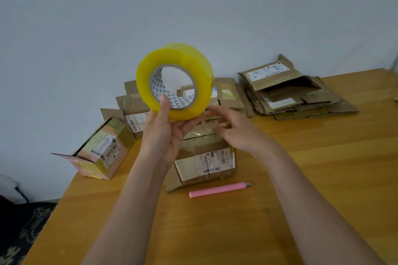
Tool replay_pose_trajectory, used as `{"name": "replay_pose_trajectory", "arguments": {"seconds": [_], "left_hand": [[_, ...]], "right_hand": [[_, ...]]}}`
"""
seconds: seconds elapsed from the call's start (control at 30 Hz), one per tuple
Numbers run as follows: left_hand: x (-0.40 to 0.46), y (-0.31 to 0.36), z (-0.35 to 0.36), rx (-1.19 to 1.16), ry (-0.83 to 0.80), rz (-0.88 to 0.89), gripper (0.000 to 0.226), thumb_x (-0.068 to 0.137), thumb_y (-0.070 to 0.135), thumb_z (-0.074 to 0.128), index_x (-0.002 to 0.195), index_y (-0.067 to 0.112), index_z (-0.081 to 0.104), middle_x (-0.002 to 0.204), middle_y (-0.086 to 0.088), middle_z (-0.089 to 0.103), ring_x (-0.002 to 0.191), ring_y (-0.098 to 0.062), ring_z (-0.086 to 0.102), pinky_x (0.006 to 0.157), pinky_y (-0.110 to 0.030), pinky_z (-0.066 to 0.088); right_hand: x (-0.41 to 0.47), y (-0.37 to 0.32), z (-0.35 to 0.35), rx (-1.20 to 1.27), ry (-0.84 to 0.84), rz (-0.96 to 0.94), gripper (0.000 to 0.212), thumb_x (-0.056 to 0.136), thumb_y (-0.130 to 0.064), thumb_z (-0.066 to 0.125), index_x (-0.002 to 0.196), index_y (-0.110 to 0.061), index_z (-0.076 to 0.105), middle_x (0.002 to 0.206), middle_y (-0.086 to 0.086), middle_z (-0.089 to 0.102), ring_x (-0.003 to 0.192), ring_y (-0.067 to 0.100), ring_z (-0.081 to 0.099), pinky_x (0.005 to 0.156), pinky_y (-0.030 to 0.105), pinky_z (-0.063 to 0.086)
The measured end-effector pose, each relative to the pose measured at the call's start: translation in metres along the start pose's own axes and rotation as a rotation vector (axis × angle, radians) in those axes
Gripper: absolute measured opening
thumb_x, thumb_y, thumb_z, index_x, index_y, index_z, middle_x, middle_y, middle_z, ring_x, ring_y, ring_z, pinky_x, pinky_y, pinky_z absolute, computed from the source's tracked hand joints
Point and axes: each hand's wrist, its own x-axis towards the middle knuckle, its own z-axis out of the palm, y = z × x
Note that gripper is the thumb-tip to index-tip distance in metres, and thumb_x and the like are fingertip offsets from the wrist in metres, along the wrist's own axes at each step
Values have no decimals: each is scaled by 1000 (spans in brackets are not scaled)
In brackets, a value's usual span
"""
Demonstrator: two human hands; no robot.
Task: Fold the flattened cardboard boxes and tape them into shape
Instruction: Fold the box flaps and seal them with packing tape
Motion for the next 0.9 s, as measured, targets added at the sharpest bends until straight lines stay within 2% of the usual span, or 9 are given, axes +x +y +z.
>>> {"name": "replay_pose_trajectory", "arguments": {"seconds": [0.1, 0.2, 0.3, 0.43, 0.53, 0.6, 0.73, 0.83, 0.9], "left_hand": [[-1, 5, 11, -24, -21, 15, 37, 103, 29, 42, 135, 11, 44, 118, -10, 70, 105, -35, 68, 88, -51, 56], [-1, 10, 17, -43, -36, 33, 41, 103, 30, 43, 139, 10, 41, 125, -12, 66, 107, -36, 67, 89, -52, 56], [-5, 11, 18, -51, -48, 28, 40, 103, 29, 42, 138, 10, 42, 123, -12, 68, 108, -37, 67, 88, -52, 56], [-10, 11, 18, -54, -61, 21, 35, 104, 29, 42, 134, 12, 45, 116, -8, 71, 106, -36, 68, 87, -51, 56], [-12, 11, 19, -57, -53, 30, 34, 103, 30, 43, 132, 12, 45, 115, -8, 72, 106, -37, 68, 87, -52, 56], [-13, 11, 19, -56, -49, 37, 34, 103, 30, 43, 133, 13, 45, 116, -7, 72, 106, -37, 68, 87, -52, 56], [-14, 10, 15, -54, -38, 34, 37, 103, 29, 42, 136, 13, 44, 118, -9, 71, 106, -39, 67, 86, -51, 57], [-16, 7, 12, -49, -22, 24, 36, 103, 29, 42, 136, 13, 44, 121, -13, 69, 106, -41, 67, 83, -48, 58], [-17, 5, 9, -49, -13, 29, 31, 104, 28, 42, 131, 15, 47, 114, -10, 72, 105, -40, 68, 83, -48, 59]], "right_hand": [[-4, 7, 6, -186, -104, 36, 53, 96, -18, 59, 145, -30, 42, 142, -11, 51, 123, 8, 50, 88, 17, 41], [-9, 12, 10, -179, -30, 89, 55, 91, -19, 66, 143, -28, 47, 139, -11, 53, 128, 9, 47, 91, 21, 36], [-13, 11, 3, -67, -11, 80, 59, 89, -17, 69, 143, -27, 46, 137, -12, 55, 123, 5, 48, 98, 26, 38], [-19, 0, -4, 248, 42, 52, 27, 97, -21, 58, 122, -27, 66, 115, -20, 68, 104, -13, 55, 91, 20, 41], [-20, 0, -6, 360, 42, 47, 24, 89, -31, 56, 104, -22, 72, 107, -12, 73, 116, 13, 59, 104, 38, 39], [-22, 3, -7, 409, 30, 17, 32, 92, -16, 43, 106, -14, 71, 107, -4, 74, 115, 14, 61, 110, 45, 36], [-25, 10, -9, 596, 94, 12, 43, 96, -21, 32, 111, -6, 70, 108, 8, 73, 113, 21, 63, 111, 49, 36], [-25, 15, -10, 660, 126, 9, 51, 86, -33, 34, 109, -5, 71, 107, 12, 73, 112, 23, 64, 109, 49, 37], [-25, 17, -9, 661, 122, -4, 53, 82, -31, 34, 108, -3, 71, 106, 13, 73, 111, 24, 64, 108, 49, 38]]}}
